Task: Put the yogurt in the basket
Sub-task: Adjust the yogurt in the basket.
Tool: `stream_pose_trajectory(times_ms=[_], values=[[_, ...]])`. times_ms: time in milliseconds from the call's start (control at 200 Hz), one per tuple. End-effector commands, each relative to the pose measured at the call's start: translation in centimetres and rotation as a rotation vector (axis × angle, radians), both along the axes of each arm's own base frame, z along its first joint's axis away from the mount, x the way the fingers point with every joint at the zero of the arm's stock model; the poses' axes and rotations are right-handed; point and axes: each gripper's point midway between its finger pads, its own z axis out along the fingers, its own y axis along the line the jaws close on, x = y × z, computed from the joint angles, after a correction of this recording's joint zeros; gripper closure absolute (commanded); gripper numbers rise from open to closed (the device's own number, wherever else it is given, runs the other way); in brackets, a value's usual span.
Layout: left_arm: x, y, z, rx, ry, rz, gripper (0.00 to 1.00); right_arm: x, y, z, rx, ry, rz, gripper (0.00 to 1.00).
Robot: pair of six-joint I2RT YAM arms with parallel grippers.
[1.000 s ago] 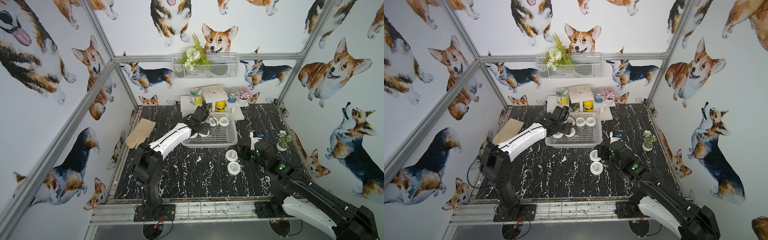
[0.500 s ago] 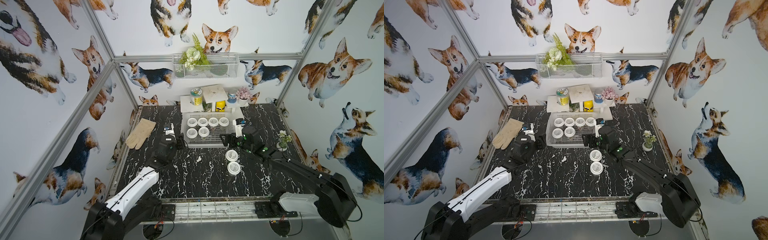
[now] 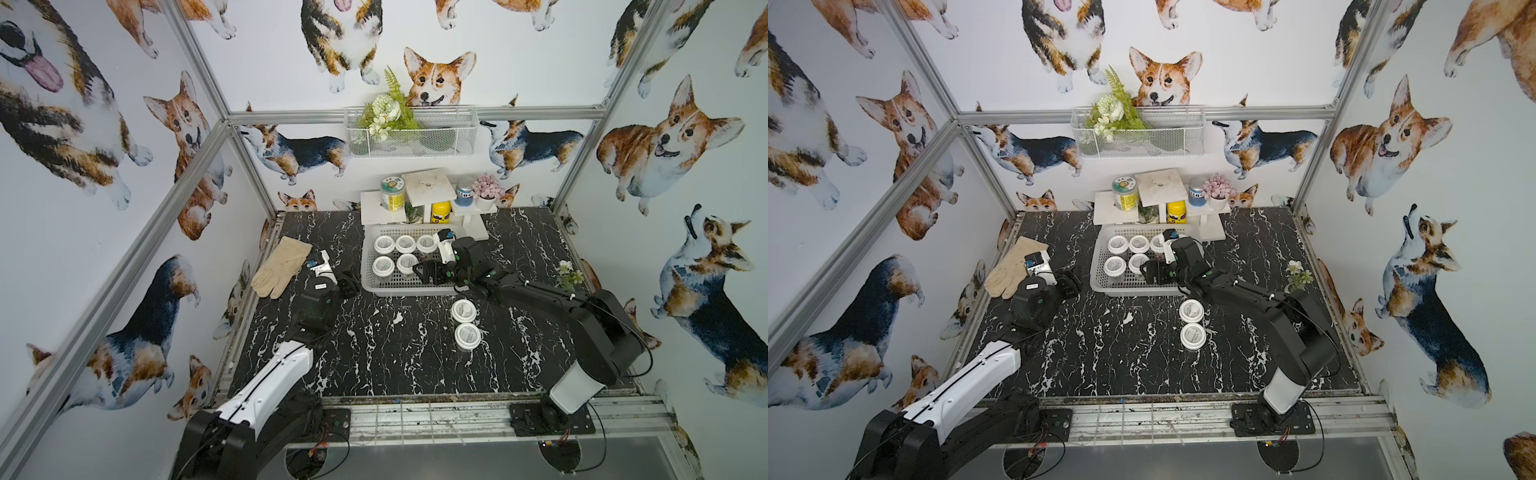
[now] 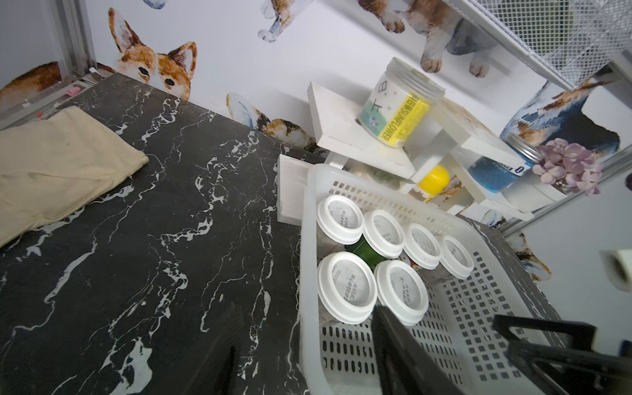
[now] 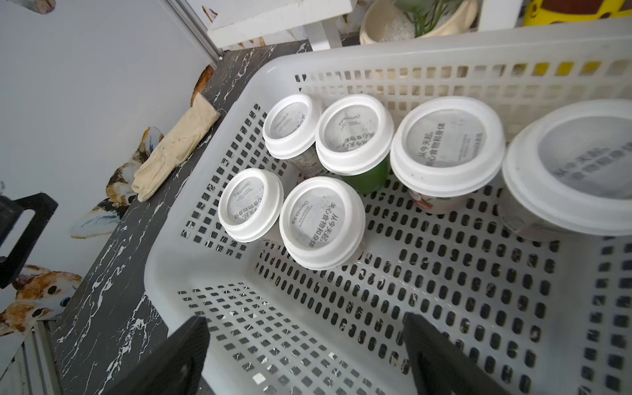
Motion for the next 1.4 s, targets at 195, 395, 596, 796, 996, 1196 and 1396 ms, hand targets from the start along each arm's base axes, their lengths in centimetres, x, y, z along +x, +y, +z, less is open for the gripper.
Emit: stream_pose_trajectory(times_ms=[195, 395, 596, 796, 996, 1196, 1396], values=[[0.3, -0.3, 0.9, -0.021, -0.032, -0.014, 0.34, 2.2, 3.0, 0.2, 0.021, -0.043, 0.091, 0.06], [0.4, -0.3, 0.8, -0.02, -0.027, -0.014, 0.34, 2.9, 3.8, -0.3, 0.022, -0.034, 0.112, 0.06], [0.5, -0.4, 0.8, -0.018, -0.024, -0.016, 0.33, 3.3, 4.4, -1.0, 0.013, -0.018, 0.134, 0.06], [0.6, -0.5, 0.7, -0.018, -0.018, -0.022, 0.33, 3.9, 4.5, -1.0, 0.0, -0.028, 0.122, 0.06], [0.5, -0.5, 0.7, -0.019, -0.018, -0.022, 0.33, 4.6, 4.6, -1.8, -0.018, -0.005, 0.118, 0.06], [0.7, -0.6, 0.6, -0.018, -0.011, -0.023, 0.33, 4.7, 4.5, -2.0, -0.024, 0.0, 0.113, 0.06], [0.8, -0.6, 0.5, -0.017, -0.008, -0.025, 0.32, 4.6, 4.6, -2.4, -0.027, 0.011, 0.116, 0.06]])
